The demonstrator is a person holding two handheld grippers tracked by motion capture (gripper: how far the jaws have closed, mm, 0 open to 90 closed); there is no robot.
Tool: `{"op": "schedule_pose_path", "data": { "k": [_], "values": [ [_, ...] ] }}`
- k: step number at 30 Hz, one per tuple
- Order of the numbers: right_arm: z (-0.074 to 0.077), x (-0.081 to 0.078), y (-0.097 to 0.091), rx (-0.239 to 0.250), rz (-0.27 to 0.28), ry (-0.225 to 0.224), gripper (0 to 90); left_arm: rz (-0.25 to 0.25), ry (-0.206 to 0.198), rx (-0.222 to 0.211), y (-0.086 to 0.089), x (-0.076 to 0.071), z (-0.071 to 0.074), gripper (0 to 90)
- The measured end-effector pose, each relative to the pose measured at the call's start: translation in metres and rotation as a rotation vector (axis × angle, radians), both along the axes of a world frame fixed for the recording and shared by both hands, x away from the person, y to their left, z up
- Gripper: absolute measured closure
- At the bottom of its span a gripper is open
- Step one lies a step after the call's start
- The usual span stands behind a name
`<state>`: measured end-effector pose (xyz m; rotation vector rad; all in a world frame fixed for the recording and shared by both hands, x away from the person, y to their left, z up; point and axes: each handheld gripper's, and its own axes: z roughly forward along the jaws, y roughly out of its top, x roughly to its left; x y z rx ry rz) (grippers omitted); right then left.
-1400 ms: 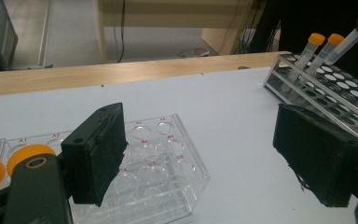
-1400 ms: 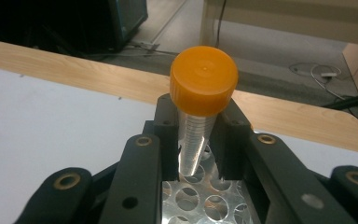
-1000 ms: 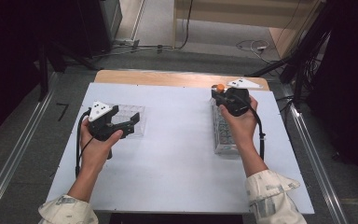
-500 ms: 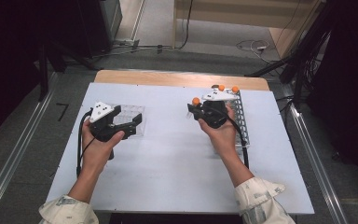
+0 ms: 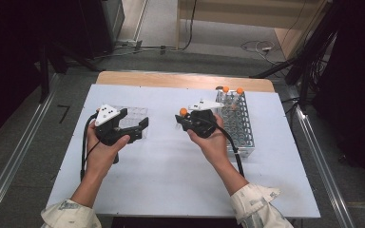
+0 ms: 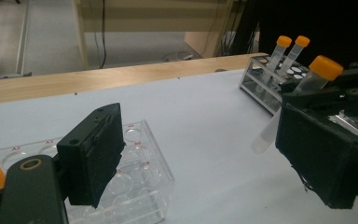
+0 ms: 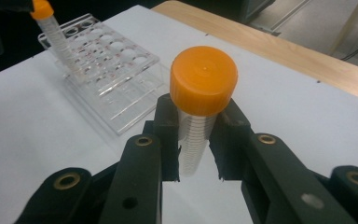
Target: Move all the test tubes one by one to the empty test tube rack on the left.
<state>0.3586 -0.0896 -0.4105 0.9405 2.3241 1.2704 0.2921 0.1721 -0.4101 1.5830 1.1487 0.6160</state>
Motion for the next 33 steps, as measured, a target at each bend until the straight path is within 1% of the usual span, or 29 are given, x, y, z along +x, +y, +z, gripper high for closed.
{"op": "schedule_pose_path", "data": {
  "k": [3, 12, 18, 19, 21, 24, 31, 33],
  "values": [
    [-0.003, -0.003, 0.007, -0.002, 0.020, 0.011, 71.9, -0.013, 0.000, -0.002, -0.002, 0.000, 0.000, 15.9],
    [-0.008, -0.011, 0.026, -0.015, 0.072, 0.022, 71.9, -0.063, -0.003, 0.001, -0.012, -0.002, -0.001, 16.0],
    [-0.013, -0.016, 0.041, -0.032, 0.114, 0.026, 71.9, -0.083, -0.007, -0.003, -0.016, -0.003, -0.001, 16.5],
    [-0.014, -0.017, 0.044, -0.035, 0.117, 0.030, 71.9, -0.085, -0.006, -0.005, -0.016, -0.003, -0.001, 17.5],
    [-0.016, -0.018, 0.048, -0.041, 0.126, 0.033, 71.9, -0.090, -0.006, -0.012, -0.016, -0.004, -0.001, 22.2],
    [-0.019, -0.019, 0.054, -0.042, 0.140, 0.038, 71.9, -0.100, -0.004, -0.005, -0.017, -0.004, -0.002, 28.6],
    [-0.020, -0.024, 0.065, -0.043, 0.163, 0.045, 71.9, -0.126, -0.003, 0.002, -0.021, -0.004, -0.004, 34.5],
    [-0.020, -0.025, 0.067, -0.041, 0.171, 0.045, 71.9, -0.142, 0.005, 0.010, -0.022, -0.004, -0.005, 37.6]
  ]
}}
